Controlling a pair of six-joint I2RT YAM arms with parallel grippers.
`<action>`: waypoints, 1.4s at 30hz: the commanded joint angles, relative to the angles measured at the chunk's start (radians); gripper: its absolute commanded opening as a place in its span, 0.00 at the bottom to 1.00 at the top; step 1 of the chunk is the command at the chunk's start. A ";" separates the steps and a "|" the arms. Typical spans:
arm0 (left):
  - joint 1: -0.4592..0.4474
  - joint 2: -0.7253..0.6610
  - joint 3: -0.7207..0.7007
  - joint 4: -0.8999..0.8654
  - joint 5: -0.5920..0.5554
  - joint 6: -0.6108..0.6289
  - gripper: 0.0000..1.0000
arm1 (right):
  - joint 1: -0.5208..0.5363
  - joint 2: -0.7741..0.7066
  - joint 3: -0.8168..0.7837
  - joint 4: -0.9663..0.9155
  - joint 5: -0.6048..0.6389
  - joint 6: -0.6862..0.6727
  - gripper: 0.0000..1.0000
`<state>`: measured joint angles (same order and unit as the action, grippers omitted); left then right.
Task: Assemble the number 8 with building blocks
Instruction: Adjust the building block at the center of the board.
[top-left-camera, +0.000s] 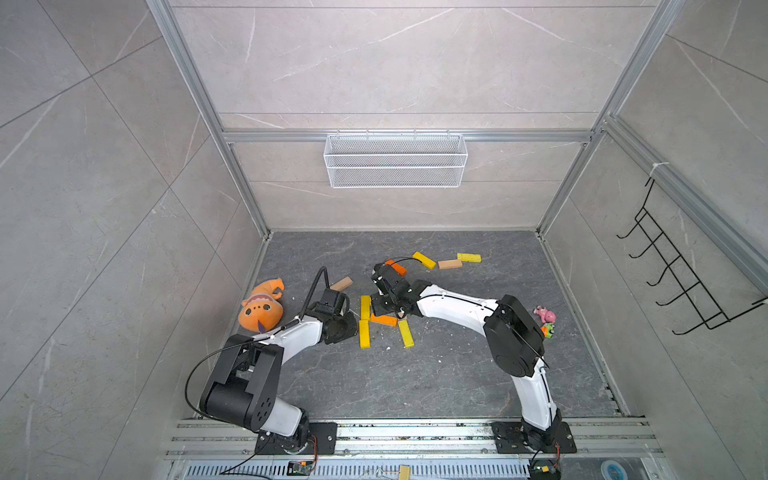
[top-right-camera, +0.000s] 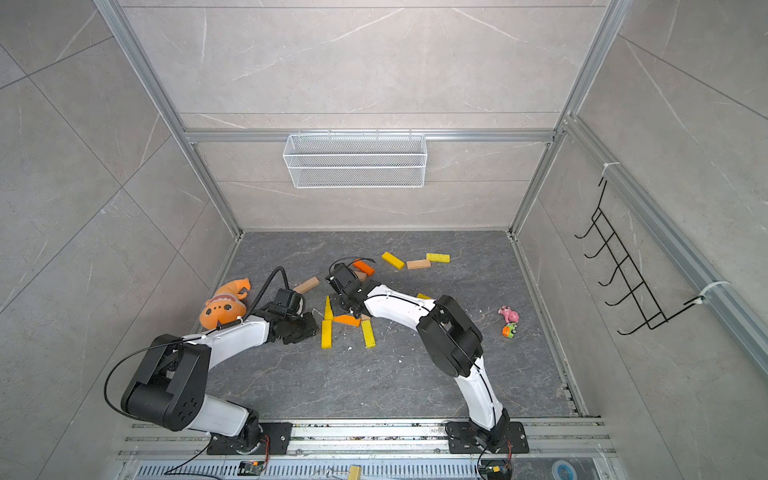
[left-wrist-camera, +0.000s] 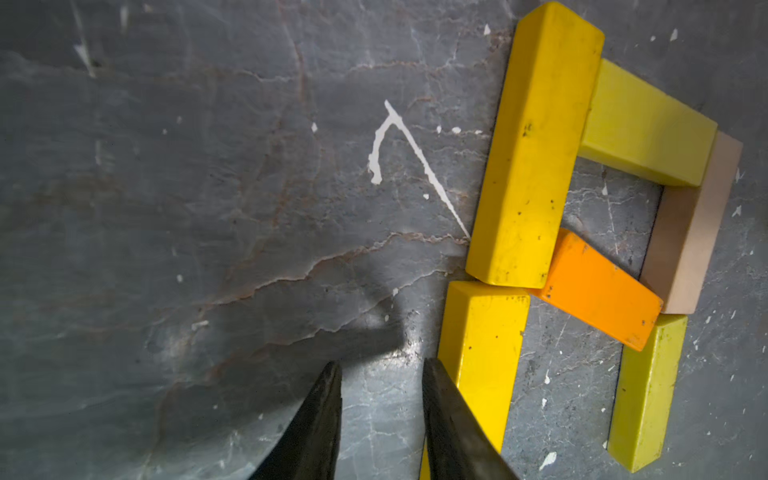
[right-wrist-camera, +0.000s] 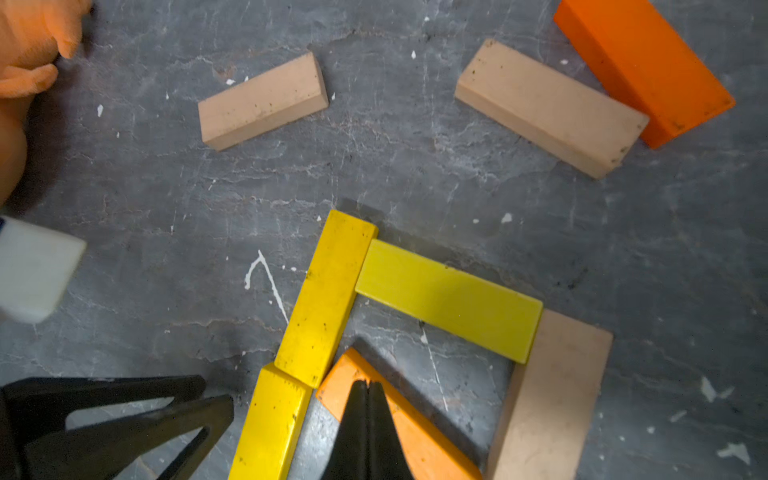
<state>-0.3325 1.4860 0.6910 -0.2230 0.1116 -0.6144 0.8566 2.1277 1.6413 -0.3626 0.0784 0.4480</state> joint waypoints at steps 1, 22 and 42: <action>0.006 0.003 0.014 0.005 0.008 -0.005 0.36 | 0.004 0.055 0.050 -0.063 -0.006 -0.033 0.00; 0.007 0.023 0.021 0.016 0.020 -0.002 0.36 | 0.000 0.156 0.148 -0.105 -0.027 -0.044 0.00; 0.008 0.045 0.018 0.032 0.025 -0.005 0.36 | 0.000 0.180 0.159 -0.104 -0.073 -0.058 0.00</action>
<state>-0.3309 1.5127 0.6991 -0.1856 0.1169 -0.6144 0.8566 2.2860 1.7725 -0.4530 0.0177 0.4065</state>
